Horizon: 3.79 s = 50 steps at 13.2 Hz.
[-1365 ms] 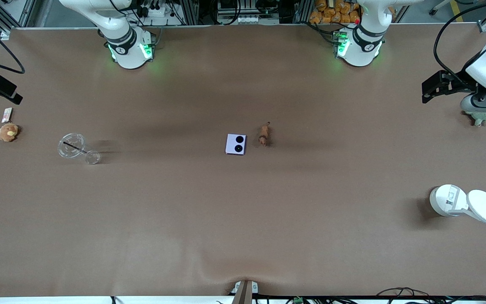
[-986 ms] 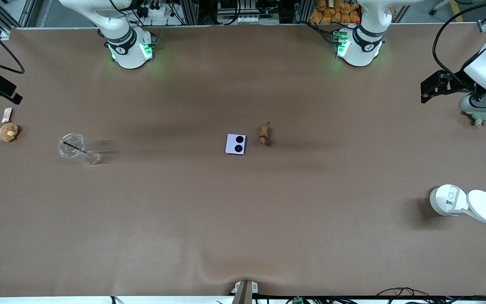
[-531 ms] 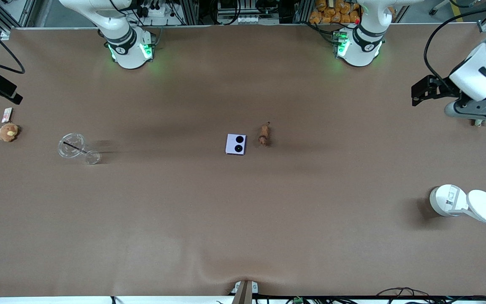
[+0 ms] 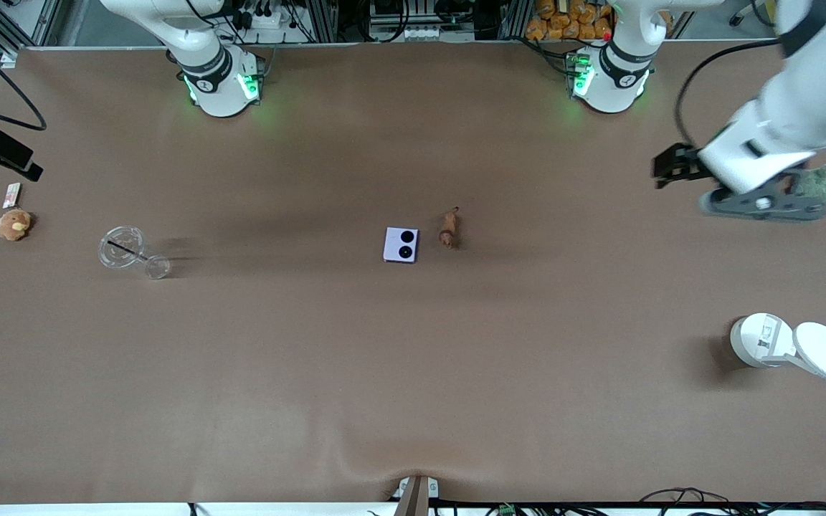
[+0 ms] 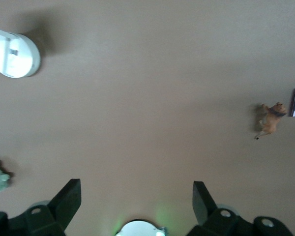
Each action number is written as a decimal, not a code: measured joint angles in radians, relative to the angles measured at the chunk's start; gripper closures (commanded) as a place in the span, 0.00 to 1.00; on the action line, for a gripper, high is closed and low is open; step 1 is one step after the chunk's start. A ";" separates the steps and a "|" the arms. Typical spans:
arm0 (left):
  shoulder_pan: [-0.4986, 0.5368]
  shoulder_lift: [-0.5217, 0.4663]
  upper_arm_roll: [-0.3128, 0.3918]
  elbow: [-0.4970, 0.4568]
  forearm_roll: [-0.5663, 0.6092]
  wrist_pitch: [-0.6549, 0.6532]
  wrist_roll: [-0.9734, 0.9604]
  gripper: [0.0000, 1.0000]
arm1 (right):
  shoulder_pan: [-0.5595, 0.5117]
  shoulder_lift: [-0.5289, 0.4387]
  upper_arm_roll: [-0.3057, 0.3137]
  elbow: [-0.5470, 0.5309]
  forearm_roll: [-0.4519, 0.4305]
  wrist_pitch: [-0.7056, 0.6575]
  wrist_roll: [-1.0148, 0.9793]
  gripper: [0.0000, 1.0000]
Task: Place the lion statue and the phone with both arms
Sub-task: 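Move the left gripper over the brown lion statue, then lower the left gripper and close it on the lion statue, then carry the lion toward the white lamp while the right gripper reaches the phone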
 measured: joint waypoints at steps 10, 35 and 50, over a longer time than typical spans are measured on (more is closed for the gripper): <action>-0.336 0.324 -0.002 0.038 -0.003 0.239 -0.468 0.00 | 0.018 0.027 0.001 0.000 0.001 -0.001 0.000 0.00; -0.527 0.612 0.003 -0.036 -0.003 0.509 -0.607 1.00 | 0.053 0.160 0.000 -0.001 0.000 -0.003 0.000 0.00; -0.369 0.487 0.042 0.004 -0.001 0.391 -0.618 1.00 | 0.147 0.197 0.002 0.026 0.040 -0.012 0.002 0.00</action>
